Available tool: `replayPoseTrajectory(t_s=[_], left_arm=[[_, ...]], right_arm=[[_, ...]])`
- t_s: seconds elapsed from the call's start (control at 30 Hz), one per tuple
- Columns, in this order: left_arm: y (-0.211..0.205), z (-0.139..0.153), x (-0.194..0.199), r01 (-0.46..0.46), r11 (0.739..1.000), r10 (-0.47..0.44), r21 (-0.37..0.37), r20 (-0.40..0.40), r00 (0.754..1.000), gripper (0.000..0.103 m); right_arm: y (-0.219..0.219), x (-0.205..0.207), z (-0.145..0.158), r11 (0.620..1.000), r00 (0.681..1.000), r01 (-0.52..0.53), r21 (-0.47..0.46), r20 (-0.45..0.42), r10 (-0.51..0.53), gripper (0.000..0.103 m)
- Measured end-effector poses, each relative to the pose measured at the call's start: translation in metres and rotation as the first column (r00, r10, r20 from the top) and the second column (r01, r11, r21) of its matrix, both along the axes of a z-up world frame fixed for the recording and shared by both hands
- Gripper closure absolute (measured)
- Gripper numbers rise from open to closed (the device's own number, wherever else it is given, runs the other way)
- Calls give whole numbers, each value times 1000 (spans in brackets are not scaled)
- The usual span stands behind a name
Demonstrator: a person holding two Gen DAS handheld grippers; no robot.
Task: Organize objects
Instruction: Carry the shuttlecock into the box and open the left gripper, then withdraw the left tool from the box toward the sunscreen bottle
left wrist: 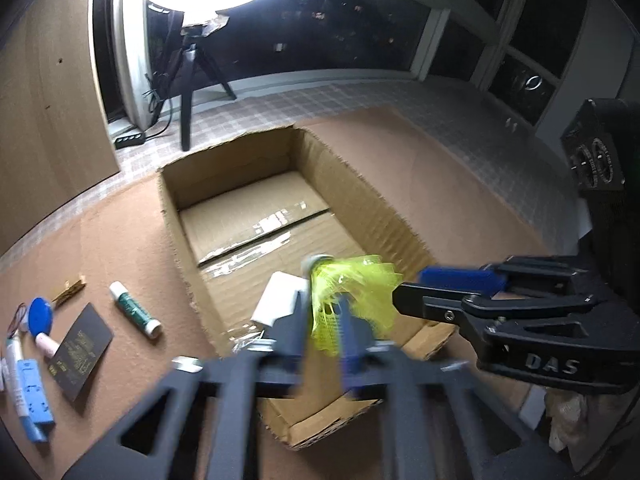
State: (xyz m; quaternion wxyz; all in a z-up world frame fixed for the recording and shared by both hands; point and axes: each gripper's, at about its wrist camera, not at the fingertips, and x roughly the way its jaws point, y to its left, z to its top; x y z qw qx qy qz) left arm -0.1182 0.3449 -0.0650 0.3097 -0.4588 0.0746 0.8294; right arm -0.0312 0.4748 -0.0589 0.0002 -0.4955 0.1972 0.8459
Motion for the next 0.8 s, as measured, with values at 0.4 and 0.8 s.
replayPoseTrajectory(t_s=[0.4, 0.8], left_arm=[[-39, 7, 1, -66, 998, 66, 4, -3, 998, 58], [-133, 15, -18, -219, 976, 220, -15, 15, 975, 58]], right_arm=[[-7, 1, 1, 1000, 1000, 14, 22, -2, -14, 59], [-39, -8, 10, 1000, 999, -22, 4, -25, 22, 59]])
